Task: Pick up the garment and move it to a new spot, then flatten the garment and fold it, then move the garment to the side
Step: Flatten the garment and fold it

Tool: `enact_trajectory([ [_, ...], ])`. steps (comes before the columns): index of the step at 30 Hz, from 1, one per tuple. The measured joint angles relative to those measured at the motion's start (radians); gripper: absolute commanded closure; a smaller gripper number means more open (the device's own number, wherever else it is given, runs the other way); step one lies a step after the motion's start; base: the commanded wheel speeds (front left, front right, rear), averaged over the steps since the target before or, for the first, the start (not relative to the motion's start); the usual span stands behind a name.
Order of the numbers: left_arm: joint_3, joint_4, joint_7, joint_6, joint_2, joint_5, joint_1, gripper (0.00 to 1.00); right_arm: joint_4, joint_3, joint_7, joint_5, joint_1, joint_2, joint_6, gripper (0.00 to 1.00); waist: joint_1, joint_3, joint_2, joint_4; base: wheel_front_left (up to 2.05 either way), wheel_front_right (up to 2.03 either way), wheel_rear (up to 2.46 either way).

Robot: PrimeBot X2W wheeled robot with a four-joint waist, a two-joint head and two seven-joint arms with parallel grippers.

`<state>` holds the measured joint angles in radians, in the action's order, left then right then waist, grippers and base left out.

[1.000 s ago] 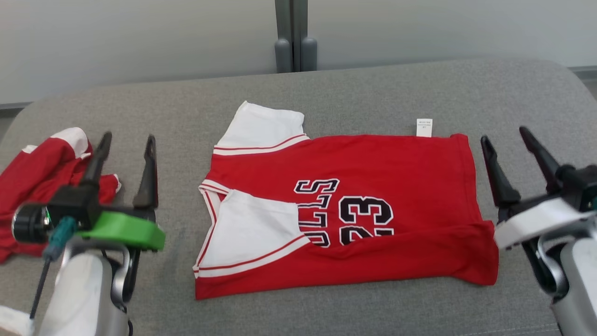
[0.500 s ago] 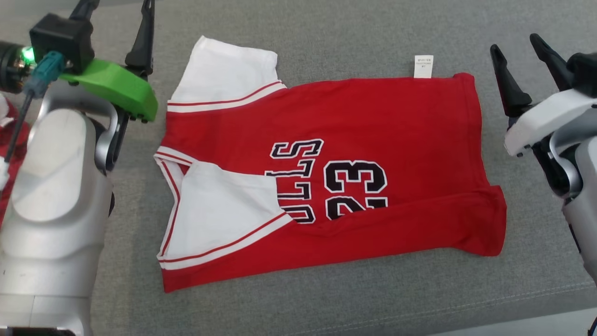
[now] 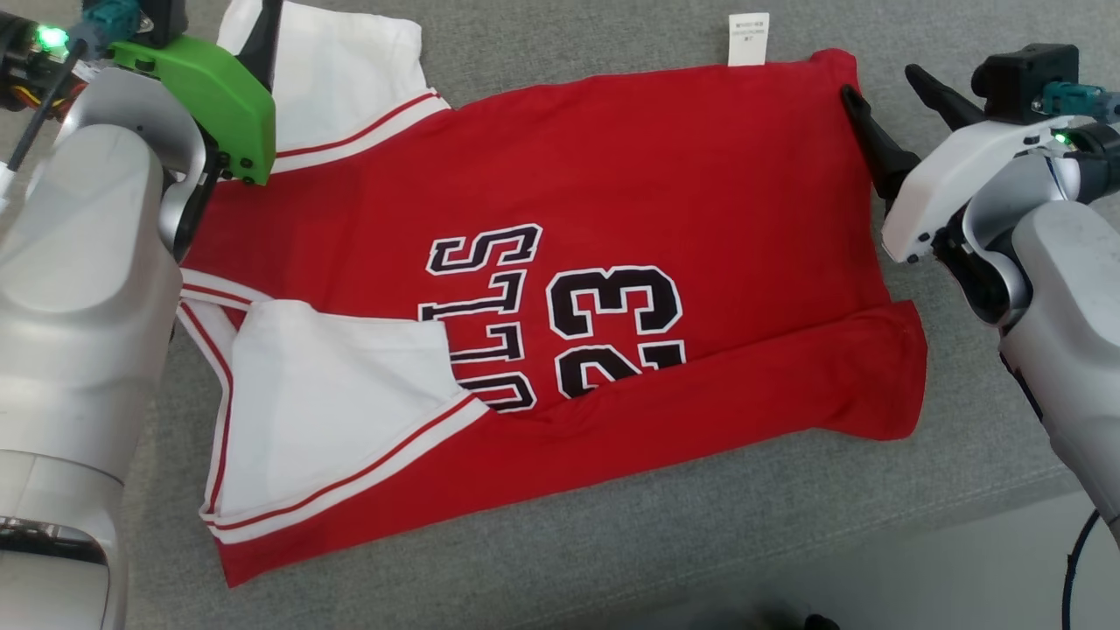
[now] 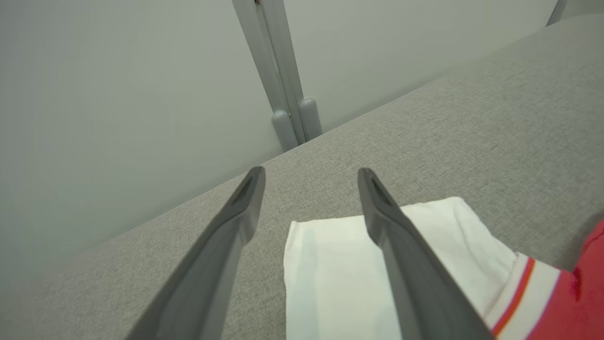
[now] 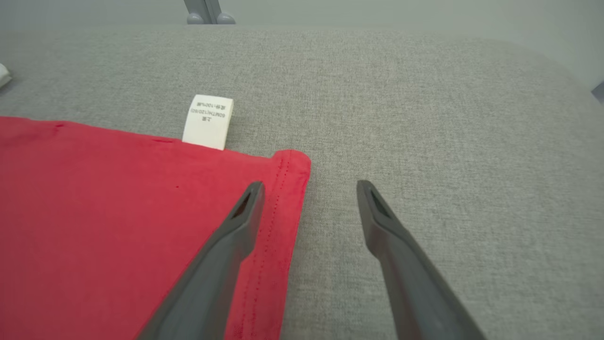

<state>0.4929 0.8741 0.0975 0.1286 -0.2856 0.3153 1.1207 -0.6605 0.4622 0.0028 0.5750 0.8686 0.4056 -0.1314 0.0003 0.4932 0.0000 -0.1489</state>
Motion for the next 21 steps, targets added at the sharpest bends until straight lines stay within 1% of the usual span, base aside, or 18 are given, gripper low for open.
enact_trajectory([
  [3, 0.038, 0.041, -0.018, 0.0, -0.015, 0.05, 0.028, 0.0, -0.021, 0.042, -0.009, 0.045, 0.039, -0.013, 0.0, 0.0, 0.0, 0.023, 0.0, -0.019, 0.0, 0.0, 0.0],
  [6, 0.072, 0.078, -0.037, 0.0, -0.027, 0.077, 0.061, 0.0, -0.047, 0.081, -0.019, 0.07, 0.076, -0.016, 0.0, 0.0, -0.0001, 0.047, 0.0, -0.035, 0.0, 0.0, 0.0],
  [11, 0.109, 0.139, -0.037, 0.0, -0.047, 0.11, 0.094, 0.0, -0.078, 0.146, -0.039, 0.111, 0.123, -0.031, 0.0, 0.0, -0.0001, 0.082, 0.0, -0.052, 0.0, 0.0, 0.0],
  [15, 0.126, 0.194, -0.025, 0.0, -0.048, 0.117, 0.114, 0.0, -0.097, 0.194, -0.052, 0.146, 0.15, -0.032, 0.0, 0.0, -0.0001, 0.098, 0.0, -0.059, 0.0, 0.0, 0.0],
  [21, 0.143, 0.239, -0.04, 0.0, -0.029, 0.17, 0.127, 0.0, -0.123, 0.25, -0.066, 0.194, 0.176, -0.02, 0.0, 0.0, -0.0002, 0.093, 0.0, -0.051, 0.0, 0.0, 0.0],
])
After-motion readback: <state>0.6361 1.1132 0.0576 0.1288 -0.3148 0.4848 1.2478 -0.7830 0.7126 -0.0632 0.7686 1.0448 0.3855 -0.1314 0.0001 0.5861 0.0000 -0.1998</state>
